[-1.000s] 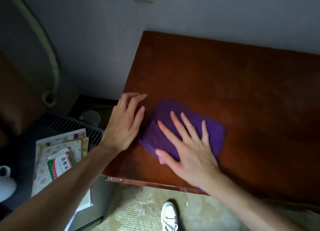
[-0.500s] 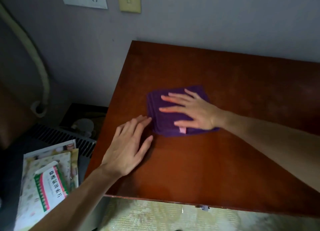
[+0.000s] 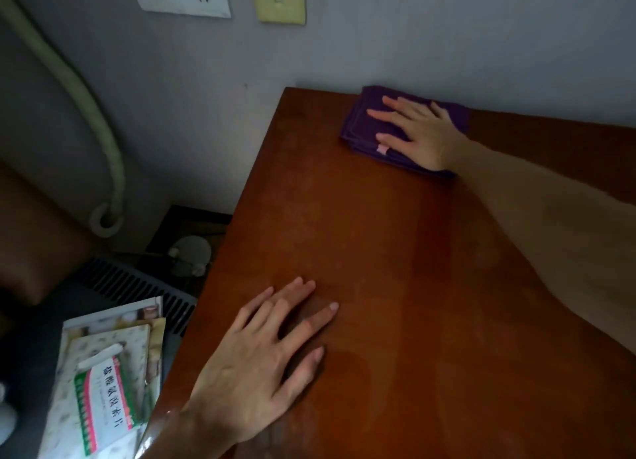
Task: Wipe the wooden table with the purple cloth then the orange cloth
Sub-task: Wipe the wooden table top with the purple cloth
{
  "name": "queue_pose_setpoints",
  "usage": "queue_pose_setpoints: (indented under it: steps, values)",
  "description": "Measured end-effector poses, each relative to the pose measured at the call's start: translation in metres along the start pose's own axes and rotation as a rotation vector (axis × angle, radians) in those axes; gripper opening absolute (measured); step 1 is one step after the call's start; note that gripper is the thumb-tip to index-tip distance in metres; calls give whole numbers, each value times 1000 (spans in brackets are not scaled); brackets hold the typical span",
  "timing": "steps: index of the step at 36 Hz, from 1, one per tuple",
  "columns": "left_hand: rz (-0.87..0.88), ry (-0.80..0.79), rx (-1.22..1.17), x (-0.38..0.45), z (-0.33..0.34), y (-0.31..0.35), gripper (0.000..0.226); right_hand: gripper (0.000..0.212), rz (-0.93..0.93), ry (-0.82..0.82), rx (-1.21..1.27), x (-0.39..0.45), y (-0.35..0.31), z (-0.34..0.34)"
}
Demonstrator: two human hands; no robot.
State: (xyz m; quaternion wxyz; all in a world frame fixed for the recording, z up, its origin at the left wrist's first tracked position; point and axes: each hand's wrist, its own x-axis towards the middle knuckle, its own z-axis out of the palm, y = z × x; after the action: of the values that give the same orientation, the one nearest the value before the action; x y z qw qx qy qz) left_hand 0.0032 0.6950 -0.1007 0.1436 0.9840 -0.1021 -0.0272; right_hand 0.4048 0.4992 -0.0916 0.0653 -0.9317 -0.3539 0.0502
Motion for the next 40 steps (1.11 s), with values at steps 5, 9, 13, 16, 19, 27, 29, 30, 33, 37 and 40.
queue_pose_setpoints:
  steps: [5, 9, 13, 16, 19, 27, 29, 30, 33, 37, 40]
  values:
    - [1, 10, 3, 0, -1, 0, 53, 68, 312, 66, 74, 3, -14, 3]
    - [-1, 17, 9, 0, -2, 2, 52, 72, 371, 46, 66, -25, -28, 6]
    - [-9, 39, 21, 0, 0, 5, 51, 71, 374, 50, 57, -75, -49, 16]
    - [-8, 66, 32, -1, 0, 7, 51, 70, 328, 50, 34, -127, -69, 24]
    - [8, 101, 80, -1, 0, 9, 51, 71, 274, 54, 25, -191, -95, 33]
    - [-52, 146, 94, -9, 4, 40, 55, 74, 75, 5, -48, -384, -165, 55]
    - [-30, 144, 60, -10, 10, 59, 54, 72, -37, -30, -72, -414, -158, 53]
    - [-14, 139, 46, -9, 14, 67, 54, 72, -105, -56, -82, -421, -150, 49]
    - [-10, 129, 8, -6, 21, 80, 55, 70, -269, -155, -104, -418, -121, 35]
    - [-53, 123, 4, 2, 24, 81, 62, 64, -355, -182, -114, -387, -84, 24]
    - [-6, 100, 25, 3, 24, 81, 67, 64, -385, -182, -144, -361, -58, 18]
